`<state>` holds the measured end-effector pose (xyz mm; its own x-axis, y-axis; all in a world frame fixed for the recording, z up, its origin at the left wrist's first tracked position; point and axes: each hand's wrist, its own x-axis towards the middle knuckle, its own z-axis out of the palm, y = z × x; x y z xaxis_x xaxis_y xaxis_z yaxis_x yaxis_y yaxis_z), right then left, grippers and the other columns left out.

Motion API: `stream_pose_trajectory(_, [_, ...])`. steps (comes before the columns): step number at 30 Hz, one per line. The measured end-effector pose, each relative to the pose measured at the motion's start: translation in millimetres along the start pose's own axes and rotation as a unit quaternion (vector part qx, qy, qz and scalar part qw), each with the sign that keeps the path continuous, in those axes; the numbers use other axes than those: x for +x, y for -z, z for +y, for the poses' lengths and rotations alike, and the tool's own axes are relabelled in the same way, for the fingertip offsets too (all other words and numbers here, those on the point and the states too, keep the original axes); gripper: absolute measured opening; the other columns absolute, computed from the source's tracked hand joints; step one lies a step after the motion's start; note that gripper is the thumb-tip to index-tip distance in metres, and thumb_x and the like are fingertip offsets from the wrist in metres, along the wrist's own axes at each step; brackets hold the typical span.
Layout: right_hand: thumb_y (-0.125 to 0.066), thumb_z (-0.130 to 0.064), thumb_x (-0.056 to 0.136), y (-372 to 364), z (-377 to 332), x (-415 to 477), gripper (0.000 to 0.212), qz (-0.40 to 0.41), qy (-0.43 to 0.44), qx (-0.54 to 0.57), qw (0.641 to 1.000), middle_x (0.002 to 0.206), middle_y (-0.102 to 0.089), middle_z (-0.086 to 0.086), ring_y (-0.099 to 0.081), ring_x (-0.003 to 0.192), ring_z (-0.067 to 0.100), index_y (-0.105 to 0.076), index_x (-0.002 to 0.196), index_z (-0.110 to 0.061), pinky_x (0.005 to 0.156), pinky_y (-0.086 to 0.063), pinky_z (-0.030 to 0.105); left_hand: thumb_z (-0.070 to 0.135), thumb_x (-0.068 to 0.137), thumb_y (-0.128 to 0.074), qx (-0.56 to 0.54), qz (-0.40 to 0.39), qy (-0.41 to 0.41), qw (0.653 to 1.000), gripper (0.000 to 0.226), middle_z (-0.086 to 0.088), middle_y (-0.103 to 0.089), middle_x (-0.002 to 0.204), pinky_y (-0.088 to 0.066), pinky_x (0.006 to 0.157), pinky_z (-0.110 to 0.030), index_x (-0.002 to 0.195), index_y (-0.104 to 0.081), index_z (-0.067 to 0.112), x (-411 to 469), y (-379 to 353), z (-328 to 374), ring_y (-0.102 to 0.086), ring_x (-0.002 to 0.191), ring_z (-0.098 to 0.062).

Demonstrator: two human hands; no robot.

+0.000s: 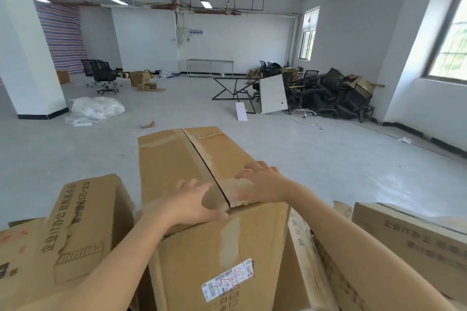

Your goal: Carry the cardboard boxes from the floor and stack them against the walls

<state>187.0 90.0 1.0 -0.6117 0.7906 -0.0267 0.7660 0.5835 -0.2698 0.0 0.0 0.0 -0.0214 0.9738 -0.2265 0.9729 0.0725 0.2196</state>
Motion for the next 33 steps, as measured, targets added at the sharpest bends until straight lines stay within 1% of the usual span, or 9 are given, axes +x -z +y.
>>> stream_pose_trajectory(6, [-0.054,-0.058,0.083,-25.4,25.5,-1.6,0.071,-0.019,-0.053,-0.016,0.998,0.151,-0.018,0.002,-0.014,0.140,0.026,-0.029,0.143,-0.029,0.114,-0.014,0.042,0.075,0.078,-0.044,0.023,0.065,0.068,0.995,0.083,0.008,-0.023,0.153,-0.032,0.107,-0.041,0.146,-0.022,0.033,3.8,-22.4,-19.0,-0.025,0.138,-0.024])
stream_pose_trajectory(13, [-0.045,-0.066,0.084,-35.8,32.4,4.9,0.072,0.019,-0.033,-0.092,0.995,0.136,-0.043,0.006,-0.038,0.126,0.028,-0.031,0.141,-0.025,0.106,-0.028,0.038,0.082,0.072,-0.039,0.030,0.106,0.080,0.991,0.087,0.011,-0.023,0.150,-0.025,0.107,-0.046,0.144,-0.022,0.035,2.7,-38.1,-21.8,-0.020,0.138,-0.020])
stream_pose_trajectory(17, [-0.044,-0.069,0.081,-32.5,28.4,7.0,0.080,0.030,-0.031,-0.132,0.990,0.117,-0.055,0.009,-0.052,0.110,0.028,-0.026,0.143,-0.021,0.091,-0.043,0.034,0.082,0.071,-0.040,0.020,0.130,0.078,0.988,0.088,0.013,-0.024,0.148,-0.026,0.106,-0.045,0.144,-0.022,0.036,2.8,-39.8,-26.1,-0.019,0.137,-0.017])
stream_pose_trajectory(21, [0.001,-0.078,0.078,-41.9,25.6,7.4,0.095,0.161,0.005,-0.199,0.967,0.075,-0.063,0.009,-0.063,0.064,0.026,-0.048,0.128,-0.012,0.049,-0.045,0.031,0.094,0.054,-0.020,0.023,0.146,0.077,0.986,0.106,0.013,-0.029,0.147,-0.027,0.107,-0.044,0.142,-0.024,0.035,0.4,-44.3,-31.0,-0.025,0.137,-0.016])
stream_pose_trajectory(23, [-0.002,-0.066,0.091,-44.4,32.6,8.4,0.077,0.252,0.016,-0.178,0.951,0.053,-0.056,0.002,-0.052,0.036,0.018,-0.051,0.116,-0.013,0.029,-0.030,0.024,0.094,0.056,-0.010,-0.011,0.215,0.085,0.973,0.107,0.007,-0.040,0.143,-0.031,0.106,-0.041,0.139,-0.034,0.031,-3.3,-48.2,-34.4,-0.036,0.132,-0.018])
stream_pose_trajectory(25, [-0.014,-0.049,0.099,-39.1,37.0,10.7,0.051,0.328,0.020,-0.159,0.931,0.052,-0.055,0.000,-0.047,0.030,0.016,-0.046,0.117,-0.013,0.024,-0.028,0.023,0.090,0.064,-0.010,-0.043,0.277,0.099,0.955,0.101,0.001,-0.051,0.135,-0.035,0.103,-0.041,0.134,-0.044,0.025,-7.1,-50.5,-34.9,-0.046,0.125,-0.021])
stream_pose_trajectory(28, [-0.039,-0.020,0.086,-25.2,36.3,14.4,0.033,0.408,0.006,-0.154,0.900,0.058,-0.056,0.002,-0.049,0.035,0.019,-0.046,0.118,-0.012,0.029,-0.025,0.021,0.092,0.057,-0.016,0.020,0.205,0.105,0.973,0.102,0.003,-0.032,0.146,-0.023,0.109,-0.051,0.139,-0.028,0.034,-6.8,-51.8,-33.6,-0.027,0.137,-0.024])
stream_pose_trajectory(30, [-0.049,-0.015,0.084,-24.3,33.0,13.0,0.041,0.391,-0.029,-0.069,0.917,0.080,-0.062,0.005,-0.062,0.066,0.024,-0.049,0.125,-0.013,0.044,-0.035,0.026,0.092,0.061,-0.032,0.039,0.149,0.107,0.982,0.101,0.004,-0.017,0.152,-0.017,0.111,-0.055,0.144,-0.013,0.038,-5.9,-52.4,-30.8,-0.014,0.141,-0.025])
stream_pose_trajectory(33, [-0.058,-0.018,0.088,-26.0,23.2,16.4,0.041,0.344,-0.087,0.120,0.927,0.099,-0.052,-0.003,-0.052,0.100,0.019,-0.047,0.128,-0.020,0.070,-0.036,0.027,0.090,0.063,-0.036,0.043,0.180,0.107,0.977,0.098,0.004,-0.021,0.151,-0.022,0.111,-0.051,0.143,-0.014,0.037,-6.5,-54.2,-35.8,-0.018,0.140,-0.024])
